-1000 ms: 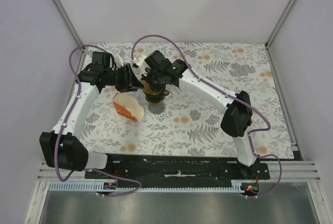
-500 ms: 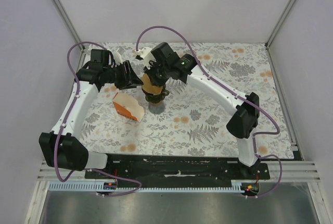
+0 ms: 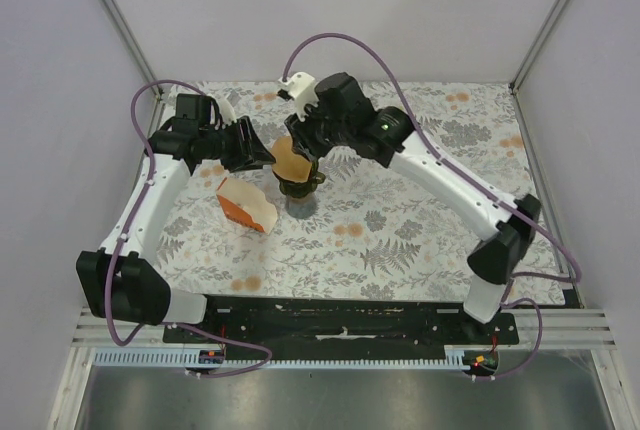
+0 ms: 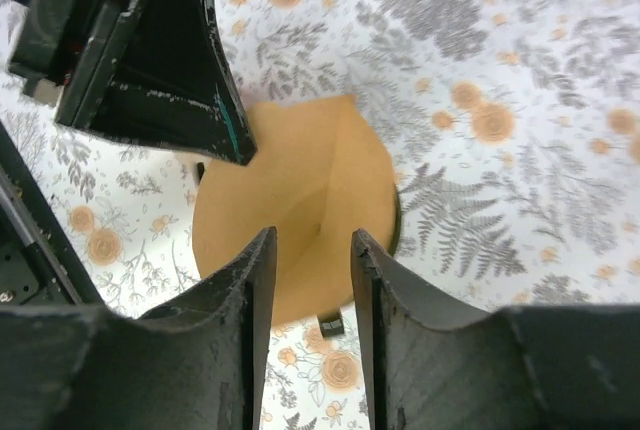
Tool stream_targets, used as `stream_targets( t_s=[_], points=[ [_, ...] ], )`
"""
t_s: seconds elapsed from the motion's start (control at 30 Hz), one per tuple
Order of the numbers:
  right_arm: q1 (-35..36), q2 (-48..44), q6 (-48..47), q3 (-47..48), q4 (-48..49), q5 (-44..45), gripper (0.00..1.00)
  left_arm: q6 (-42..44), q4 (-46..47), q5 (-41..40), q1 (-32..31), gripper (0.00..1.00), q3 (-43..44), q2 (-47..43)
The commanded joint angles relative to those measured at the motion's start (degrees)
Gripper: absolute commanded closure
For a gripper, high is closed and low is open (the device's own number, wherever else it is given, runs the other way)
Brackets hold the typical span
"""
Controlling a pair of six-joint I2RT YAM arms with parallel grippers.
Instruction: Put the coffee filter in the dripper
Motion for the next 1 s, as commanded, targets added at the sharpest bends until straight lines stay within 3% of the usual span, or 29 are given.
stream_targets(
  t_s=[0.0,0.07,0.2,0.77,0.97],
  points=[
    [0.09,-10.86,2.42,-8.11,12.47,10.57,0.49,2.37,0.3,-0.09,-0.14,0.48,2.5,0.14],
    [-0.09,-10.53,2.95,-9.54,12.49,15.5,0.36,2.46,0.22,0.0,-0.23,0.48,2.58,0.14],
    [-0.62,-4.91,4.1,-6.47,7.84,15.44,0.27,2.72,0.39,-0.08,-0.31,0.48,2.67,0.32],
    [-4.13,1.78,9.19,-10.5,7.83,9.82,0.31,8.7,0.48,-5.71,-1.19,0.51,2.41,1.64],
    [-4.13,2.83,8.67,-11.03,9.23,4.81,0.32,11.86,0.39,-8.08,-4.7,0.51,4.16,2.78]
  ],
)
